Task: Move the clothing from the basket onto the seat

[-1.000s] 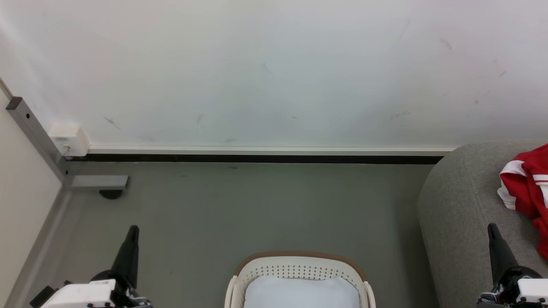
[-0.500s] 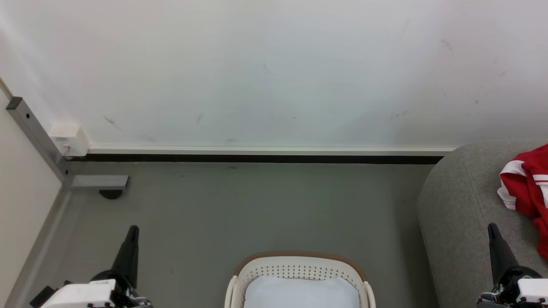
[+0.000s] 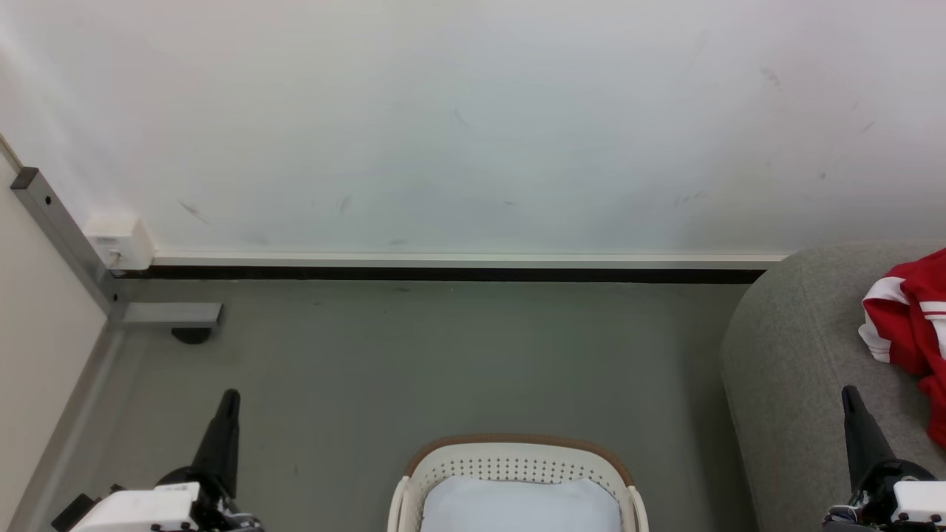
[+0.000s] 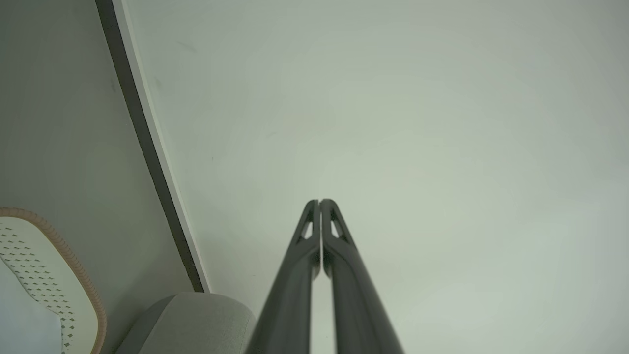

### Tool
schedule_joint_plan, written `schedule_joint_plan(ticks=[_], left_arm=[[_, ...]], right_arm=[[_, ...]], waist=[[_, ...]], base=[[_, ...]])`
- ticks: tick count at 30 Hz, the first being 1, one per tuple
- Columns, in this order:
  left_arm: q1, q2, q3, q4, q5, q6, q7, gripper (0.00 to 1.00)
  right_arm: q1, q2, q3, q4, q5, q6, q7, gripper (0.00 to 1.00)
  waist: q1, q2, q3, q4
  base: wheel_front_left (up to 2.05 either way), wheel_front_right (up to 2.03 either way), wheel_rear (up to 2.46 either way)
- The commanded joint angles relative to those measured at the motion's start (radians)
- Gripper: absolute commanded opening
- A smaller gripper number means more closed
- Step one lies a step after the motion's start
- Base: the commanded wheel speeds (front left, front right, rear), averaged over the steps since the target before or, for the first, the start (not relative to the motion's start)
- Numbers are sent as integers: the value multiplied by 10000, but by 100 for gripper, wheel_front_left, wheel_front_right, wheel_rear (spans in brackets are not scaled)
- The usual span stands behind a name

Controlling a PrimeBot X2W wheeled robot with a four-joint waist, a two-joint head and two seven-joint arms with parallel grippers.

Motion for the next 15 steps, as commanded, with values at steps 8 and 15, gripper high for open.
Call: schedule_joint_plan(ticks=[8,15], left_arm=[[-81,19,26,-42,-120,4,44,0],[-81,21,26,-42,-120,4,44,0]], right_arm=[[-44,-63,10,-42,68,-21,-59,0],[-43,-76,27,-45,58,-21,-74,0]], waist=[[0,0,0,0],[0,0,0,0]], base=[[0,0,0],[0,0,0]])
